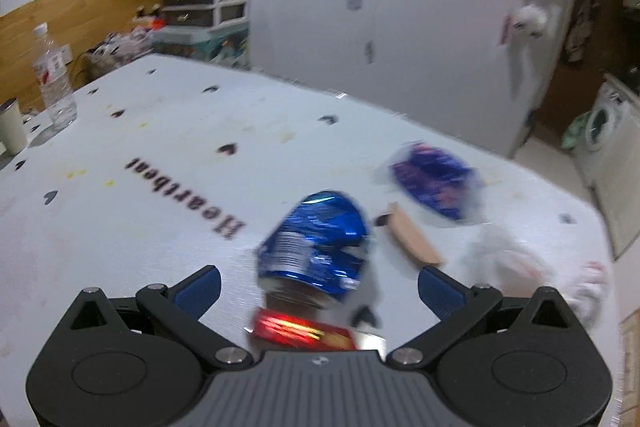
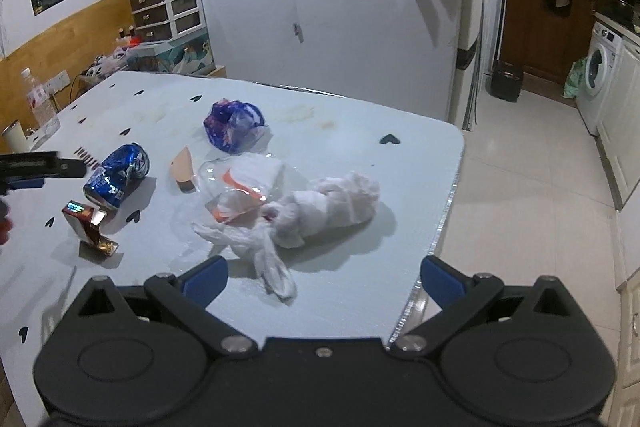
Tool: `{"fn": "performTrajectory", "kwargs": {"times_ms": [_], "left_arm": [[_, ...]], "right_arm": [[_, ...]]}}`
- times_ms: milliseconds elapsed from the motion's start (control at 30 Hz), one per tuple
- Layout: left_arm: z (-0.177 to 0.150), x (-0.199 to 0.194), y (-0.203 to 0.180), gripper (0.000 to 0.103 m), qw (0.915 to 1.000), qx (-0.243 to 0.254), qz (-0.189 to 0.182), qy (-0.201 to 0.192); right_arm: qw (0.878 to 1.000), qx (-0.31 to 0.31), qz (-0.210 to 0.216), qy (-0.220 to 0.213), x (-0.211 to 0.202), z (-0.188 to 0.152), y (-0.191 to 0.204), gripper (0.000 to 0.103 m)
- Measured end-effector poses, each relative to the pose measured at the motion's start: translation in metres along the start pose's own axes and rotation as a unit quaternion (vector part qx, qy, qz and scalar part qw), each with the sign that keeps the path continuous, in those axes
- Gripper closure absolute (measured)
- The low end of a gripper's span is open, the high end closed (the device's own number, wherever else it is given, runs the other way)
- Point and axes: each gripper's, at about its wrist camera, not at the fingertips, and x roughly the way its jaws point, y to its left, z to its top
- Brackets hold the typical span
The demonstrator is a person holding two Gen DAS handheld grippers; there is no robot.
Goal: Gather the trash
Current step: 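Grasp the red cigarette box with the left tool while the right tool grasps the white plastic bag bundle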
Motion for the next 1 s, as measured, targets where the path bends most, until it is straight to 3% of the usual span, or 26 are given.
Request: {"fn": "performTrajectory", "kwargs": {"times_ms": [233, 633, 733, 867, 1000], "left_arm": [[-0.012, 0.044, 0.017, 0.0, 0.9976, 0.013, 0.037, 0.056], [-0.071, 0.01, 0.048, 0.0, 0.9957, -0.031, 0.033, 0.081], [-0.078, 0.001, 0.054, 0.0, 0.9949, -0.052, 0.032, 0.08], [-0.083, -0.011, 0.055, 0.0, 0.9928, -0.091, 0.023, 0.075], [-0.084, -0.016, 0.051, 0.0, 0.9824, -0.168, 0.02, 0.08]], "right_arm": [[0.999, 0.025, 0.008, 0.018, 0.018, 0.008, 0.011, 0.0], [0.992, 0.121, -0.007, 0.031, 0.065, 0.028, 0.012, 0.0], [0.983, 0.179, -0.017, 0.039, 0.081, 0.032, 0.007, 0.0], [0.961, 0.268, -0.027, 0.061, 0.106, 0.034, -0.002, 0.001], [0.938, 0.338, -0.025, 0.078, 0.126, 0.03, -0.006, 0.023]]}}
